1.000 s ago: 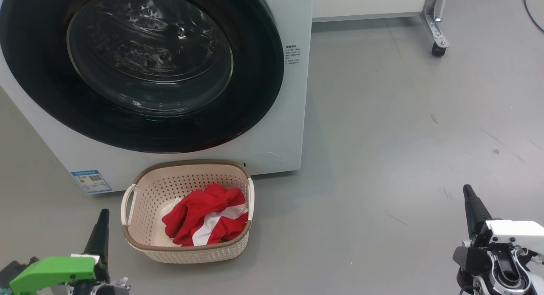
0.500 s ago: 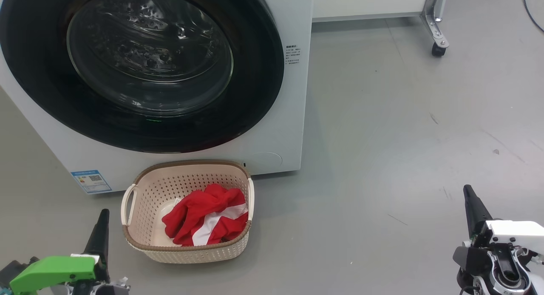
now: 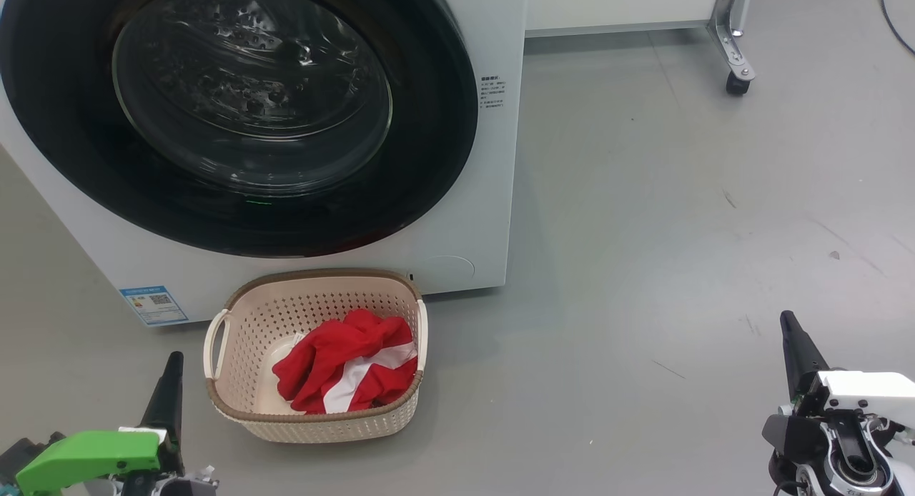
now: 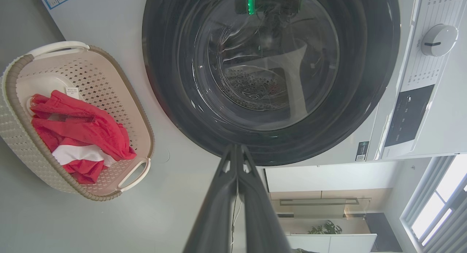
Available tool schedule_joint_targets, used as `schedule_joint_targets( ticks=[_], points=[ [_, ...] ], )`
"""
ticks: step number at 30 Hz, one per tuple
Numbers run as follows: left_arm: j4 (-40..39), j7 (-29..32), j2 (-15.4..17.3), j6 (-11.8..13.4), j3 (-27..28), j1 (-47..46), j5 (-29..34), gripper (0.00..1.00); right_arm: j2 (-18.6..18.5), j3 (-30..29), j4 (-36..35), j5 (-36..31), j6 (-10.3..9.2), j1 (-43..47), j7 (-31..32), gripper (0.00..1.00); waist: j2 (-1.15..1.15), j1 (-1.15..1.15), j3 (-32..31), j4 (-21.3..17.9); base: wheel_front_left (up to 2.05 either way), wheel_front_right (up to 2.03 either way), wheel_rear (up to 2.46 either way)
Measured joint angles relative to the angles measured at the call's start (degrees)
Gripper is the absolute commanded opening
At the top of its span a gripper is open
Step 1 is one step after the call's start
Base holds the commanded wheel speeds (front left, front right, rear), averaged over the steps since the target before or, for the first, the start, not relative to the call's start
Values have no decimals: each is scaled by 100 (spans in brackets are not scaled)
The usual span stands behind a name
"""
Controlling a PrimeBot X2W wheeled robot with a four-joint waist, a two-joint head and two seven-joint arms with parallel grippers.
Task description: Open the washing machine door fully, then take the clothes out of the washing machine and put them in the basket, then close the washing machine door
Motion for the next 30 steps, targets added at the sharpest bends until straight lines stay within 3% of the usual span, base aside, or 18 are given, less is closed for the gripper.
schedule_joint_targets(
  ticks=[30],
  points=[
    [11, 15, -2, 0, 13, -34, 0, 0, 15, -21, 11, 0, 11, -2, 43, 0, 0, 0, -1, 0, 0, 0, 0]
  ],
)
